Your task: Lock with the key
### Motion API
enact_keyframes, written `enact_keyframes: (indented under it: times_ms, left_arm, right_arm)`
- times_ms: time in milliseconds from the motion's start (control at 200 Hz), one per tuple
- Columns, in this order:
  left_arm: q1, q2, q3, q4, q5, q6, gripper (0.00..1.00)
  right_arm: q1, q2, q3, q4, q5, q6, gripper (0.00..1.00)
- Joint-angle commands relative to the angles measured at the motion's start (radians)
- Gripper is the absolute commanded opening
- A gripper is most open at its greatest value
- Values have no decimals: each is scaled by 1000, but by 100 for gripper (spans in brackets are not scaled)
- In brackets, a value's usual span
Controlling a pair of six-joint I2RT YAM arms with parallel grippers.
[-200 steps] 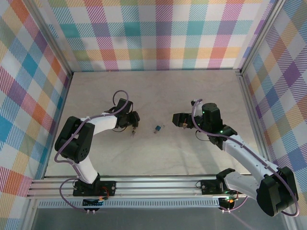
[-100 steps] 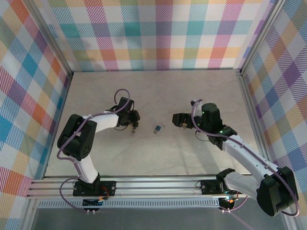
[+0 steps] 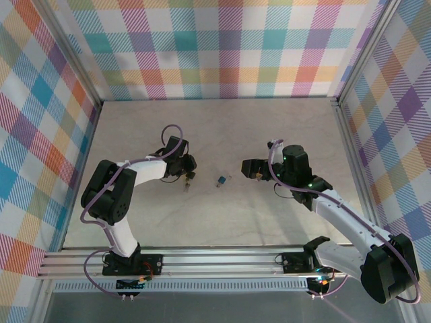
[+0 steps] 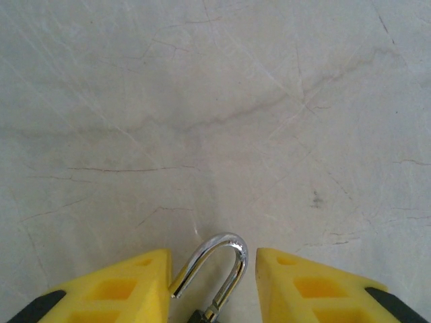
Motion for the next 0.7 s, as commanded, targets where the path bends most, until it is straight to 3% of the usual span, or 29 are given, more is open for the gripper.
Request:
enact_keyframes:
  times_ms: [0, 240, 695]
  left_arm:
    - [-9, -13, -17, 29, 20, 1, 36]
    - [-8, -18, -29, 35, 25, 0, 28]
    - [-9, -73, -102, 71, 21, -72, 24]
  right_arm:
    - [9, 4, -12, 35, 7, -25, 99]
    - [10, 7, -13, 34, 7, -29, 99]
    - [21, 44, -8, 36, 3, -32, 99]
